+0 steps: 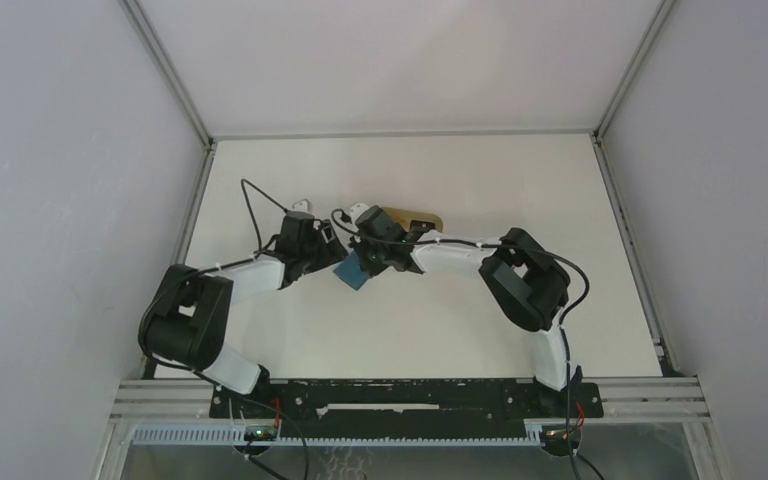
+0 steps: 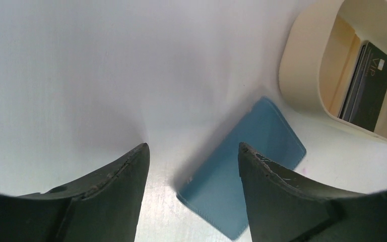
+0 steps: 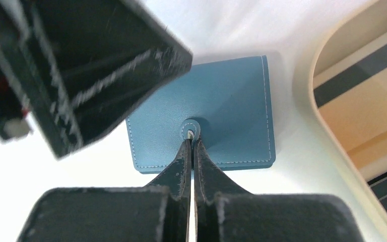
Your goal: Take the credit cards out of the card holder
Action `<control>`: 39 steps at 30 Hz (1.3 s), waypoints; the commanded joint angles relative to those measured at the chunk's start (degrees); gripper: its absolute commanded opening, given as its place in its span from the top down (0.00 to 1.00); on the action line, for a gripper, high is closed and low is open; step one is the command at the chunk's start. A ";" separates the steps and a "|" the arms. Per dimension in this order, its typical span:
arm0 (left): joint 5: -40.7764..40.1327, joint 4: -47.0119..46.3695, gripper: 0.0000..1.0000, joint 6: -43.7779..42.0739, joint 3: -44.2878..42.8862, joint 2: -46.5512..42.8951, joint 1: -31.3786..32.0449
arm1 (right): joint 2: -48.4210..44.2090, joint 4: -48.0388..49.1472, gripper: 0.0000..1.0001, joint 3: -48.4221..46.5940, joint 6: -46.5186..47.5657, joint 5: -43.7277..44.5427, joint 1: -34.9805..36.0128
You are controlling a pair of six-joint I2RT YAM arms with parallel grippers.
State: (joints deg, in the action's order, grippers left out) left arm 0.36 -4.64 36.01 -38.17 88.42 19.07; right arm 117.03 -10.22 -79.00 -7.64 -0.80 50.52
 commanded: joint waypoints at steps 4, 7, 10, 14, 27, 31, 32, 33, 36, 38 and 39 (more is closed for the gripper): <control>3.46 5.17 0.30 0.15 4.64 3.62 0.70 | -13.27 2.32 1.00 3.24 -0.08 -13.18 -2.35; 4.43 4.90 0.30 0.61 4.94 3.17 2.56 | -16.08 3.25 1.00 3.18 -0.89 -17.23 -2.98; 4.94 2.43 0.30 2.04 5.44 2.43 4.82 | -18.39 3.71 1.00 3.28 -2.05 -20.03 -3.77; 6.28 -0.31 0.30 4.43 6.87 1.74 6.24 | -21.66 4.83 1.00 4.06 -4.03 -23.87 -5.55; 3.44 4.12 0.30 4.09 7.24 -7.56 6.65 | -28.57 13.82 1.00 12.47 -11.79 -33.59 -13.09; 5.56 5.14 0.26 5.60 9.90 -13.76 3.76 | -29.73 12.21 1.00 15.53 -10.18 -33.11 -13.51; 7.34 3.00 0.23 6.68 11.51 -14.92 2.33 | -29.79 12.32 1.00 16.77 -10.07 -33.00 -13.52; 9.62 -0.24 0.21 8.06 13.53 -15.83 0.86 | -29.78 12.60 1.00 18.06 -10.11 -32.89 -13.51; 20.36 -15.74 0.14 15.30 20.13 -15.84 -2.60 | -29.78 15.40 1.00 22.20 -11.22 -32.57 -13.52; 25.42 -24.31 0.13 19.27 22.02 -13.35 -2.64 | -29.37 17.66 1.00 24.20 -12.31 -32.59 -13.52; 27.41 -28.62 0.12 20.94 22.64 -11.72 -2.25 | -29.26 18.55 1.00 25.06 -12.83 -32.68 -13.48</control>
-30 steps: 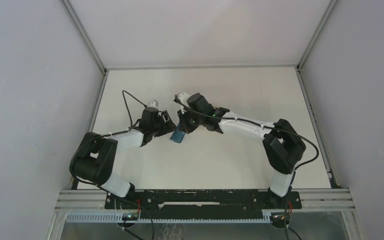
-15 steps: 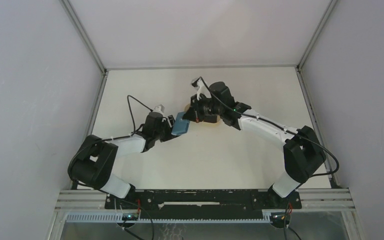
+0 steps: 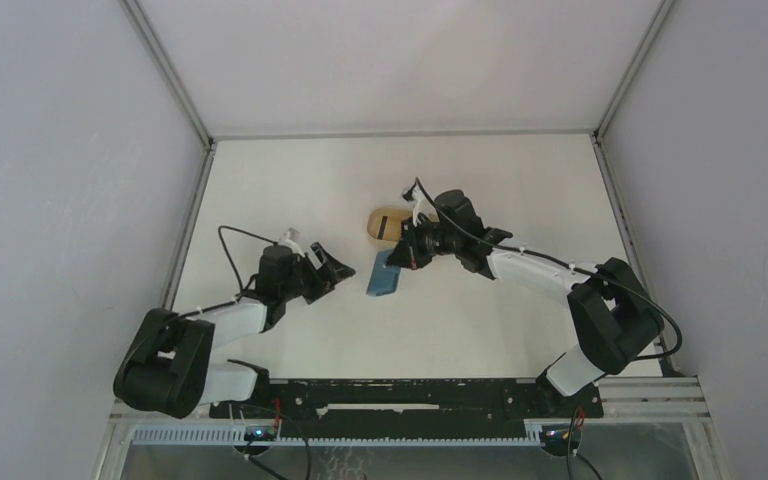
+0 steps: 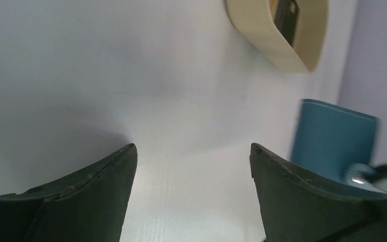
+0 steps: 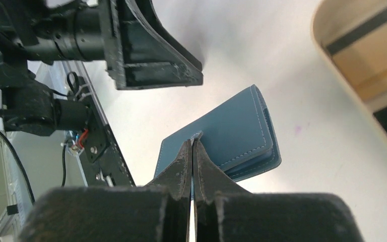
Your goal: Take the credit cards out of the card holder
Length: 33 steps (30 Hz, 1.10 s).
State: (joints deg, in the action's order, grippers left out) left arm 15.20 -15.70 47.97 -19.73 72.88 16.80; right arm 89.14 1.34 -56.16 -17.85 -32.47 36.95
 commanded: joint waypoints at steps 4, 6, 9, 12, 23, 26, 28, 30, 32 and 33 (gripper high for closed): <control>14.72 -27.40 0.12 13.33 5.68 10.49 1.43 | -1.14 8.31 1.00 2.86 -3.36 -1.70 0.45; 16.37 -34.44 0.12 17.10 6.51 14.53 2.29 | -1.19 8.64 1.00 2.81 -3.46 -1.93 0.58; 18.10 -48.21 0.13 22.87 7.79 21.97 3.61 | -0.97 8.91 1.00 2.81 -3.59 -2.24 0.75; 19.72 -65.32 0.15 31.91 8.66 31.31 4.97 | -0.58 9.09 1.00 2.81 -3.55 -2.49 0.93; 20.87 -66.40 0.17 34.51 6.06 27.44 6.76 | 1.27 10.79 1.00 5.65 -3.53 -1.98 0.76; 21.17 -66.43 0.23 36.16 5.21 27.06 7.31 | 1.70 12.69 1.00 7.13 -4.15 -1.82 0.76; 21.32 -66.48 0.34 36.92 4.76 26.99 7.60 | 2.14 13.67 1.00 7.74 -4.39 -1.72 0.76; 21.30 -66.47 0.51 37.33 4.49 26.96 7.80 | 2.65 13.89 1.00 7.94 -4.24 -2.00 0.76; 21.44 -66.52 0.67 37.54 4.41 26.84 7.82 | 3.06 14.32 1.00 8.44 -3.93 -2.24 0.57; 21.53 -66.49 0.77 37.54 4.36 26.73 7.86 | 3.10 14.63 1.00 8.80 -3.93 -2.56 0.42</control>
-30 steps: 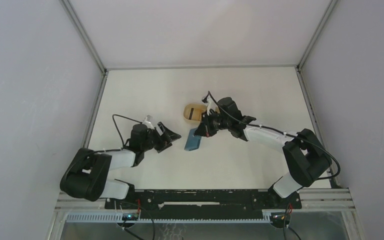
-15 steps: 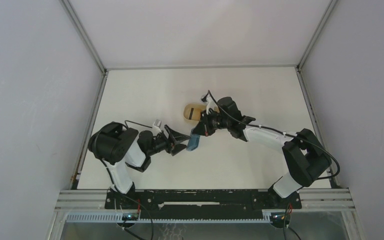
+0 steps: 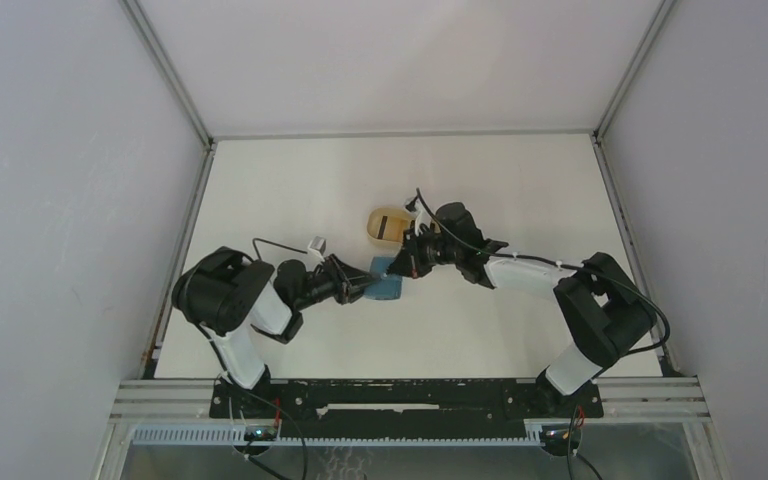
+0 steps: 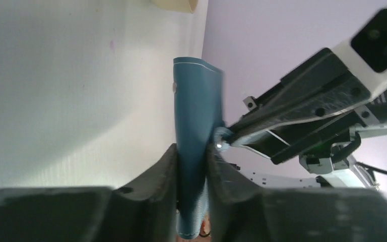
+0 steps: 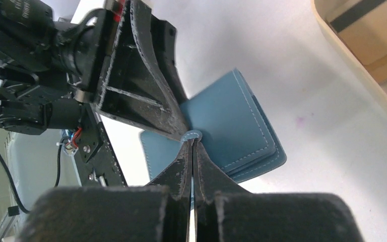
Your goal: Take the credit cards out of the card holder
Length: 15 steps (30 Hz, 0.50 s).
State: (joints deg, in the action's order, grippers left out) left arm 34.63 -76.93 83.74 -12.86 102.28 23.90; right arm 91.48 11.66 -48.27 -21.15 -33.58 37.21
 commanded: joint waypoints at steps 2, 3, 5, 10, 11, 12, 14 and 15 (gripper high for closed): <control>1.85 -5.18 0.99 1.98 -2.29 -2.82 0.65 | 0.34 5.08 1.00 1.95 -1.02 -2.72 -0.62; 1.69 -5.23 1.00 1.78 -2.08 -2.75 0.59 | -0.32 5.55 1.00 2.48 -1.33 -3.68 -1.13; 1.32 -5.19 1.00 1.52 -1.60 -2.22 0.33 | -2.27 7.39 1.00 4.14 -2.69 -7.32 -2.53; 0.41 -5.09 1.00 0.06 0.08 -0.04 -0.90 | -9.38 16.42 1.00 8.84 -11.56 -18.02 -9.05; 0.11 -5.07 1.00 -0.29 0.34 0.09 -1.01 | -10.90 17.39 1.00 9.35 -12.82 -19.42 -10.22; -0.15 -5.00 1.00 -0.53 0.48 0.23 -1.19 | -12.18 18.70 1.00 9.93 -14.15 -20.65 -11.21; -0.69 -4.70 1.00 -0.91 0.66 0.74 -1.46 | -14.27 21.12 1.00 10.89 -16.96 -23.17 -12.88; -0.97 -4.52 1.00 -1.03 0.74 1.07 -1.62 | -15.18 22.35 1.00 11.29 -18.43 -24.25 -13.49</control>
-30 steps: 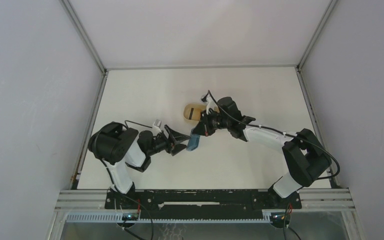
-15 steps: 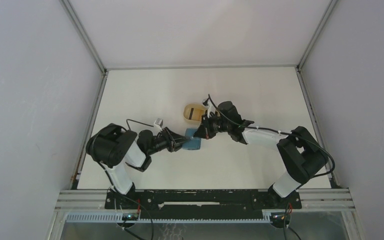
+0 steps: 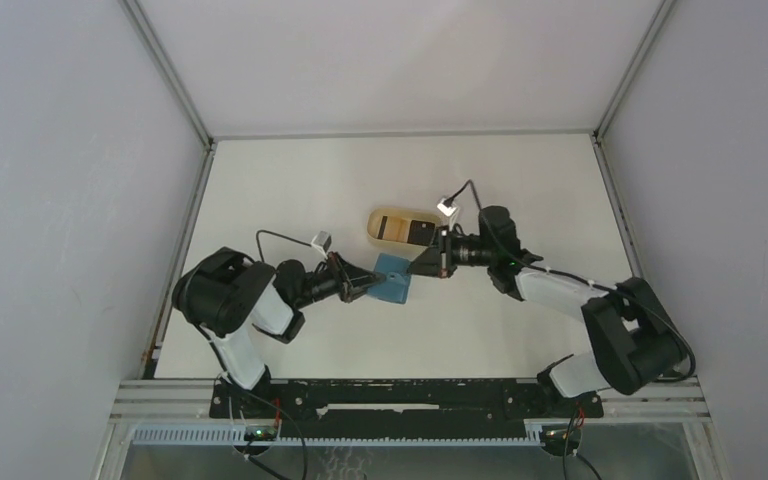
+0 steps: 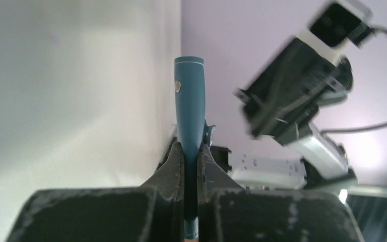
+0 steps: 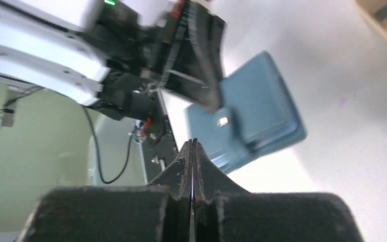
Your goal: Take the credit cards out of the card holder
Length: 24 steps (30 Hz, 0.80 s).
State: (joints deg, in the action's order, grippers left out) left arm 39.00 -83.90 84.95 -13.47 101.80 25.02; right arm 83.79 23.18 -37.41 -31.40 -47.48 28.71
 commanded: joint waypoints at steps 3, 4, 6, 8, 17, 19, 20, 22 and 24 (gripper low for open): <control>-6.30 3.17 1.00 -2.99 1.76 2.03 -3.31 | -9.98 17.65 1.00 2.51 -15.07 -14.08 -7.25; -6.57 3.54 1.00 -3.25 1.99 2.08 -3.55 | -10.89 19.76 1.00 3.20 -17.13 -15.06 -8.15; -6.79 3.78 1.00 -3.71 2.17 1.93 -3.89 | -12.87 18.08 1.00 3.37 -16.67 -15.03 -9.01; -6.70 4.28 1.00 -3.96 1.89 1.28 -3.91 | -14.63 3.17 1.00 0.74 -6.19 -10.67 -7.19; -8.00 29.74 1.00 -14.04 -2.24 -14.56 -2.70 | -8.01 -27.26 0.30 -11.73 16.81 21.89 11.23; -8.04 34.17 1.00 -15.71 -3.21 -17.32 -2.69 | -6.39 -28.14 0.31 -12.97 17.87 25.40 13.00; -7.88 35.33 1.00 -15.99 -3.56 -18.18 -2.69 | -5.79 -28.26 0.31 -13.41 18.35 26.74 13.80; -7.64 36.22 1.00 -16.18 -4.03 -19.13 -2.69 | -4.51 -28.85 0.34 -14.36 19.23 28.61 15.25; -7.50 36.26 1.00 -15.85 -4.05 -19.57 -2.69 | -3.38 -29.71 0.37 -15.27 20.38 30.94 16.44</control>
State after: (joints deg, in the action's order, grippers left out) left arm 31.55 -51.86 71.92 -15.11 84.27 22.11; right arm 79.05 -3.66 -48.95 -15.90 -25.30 43.18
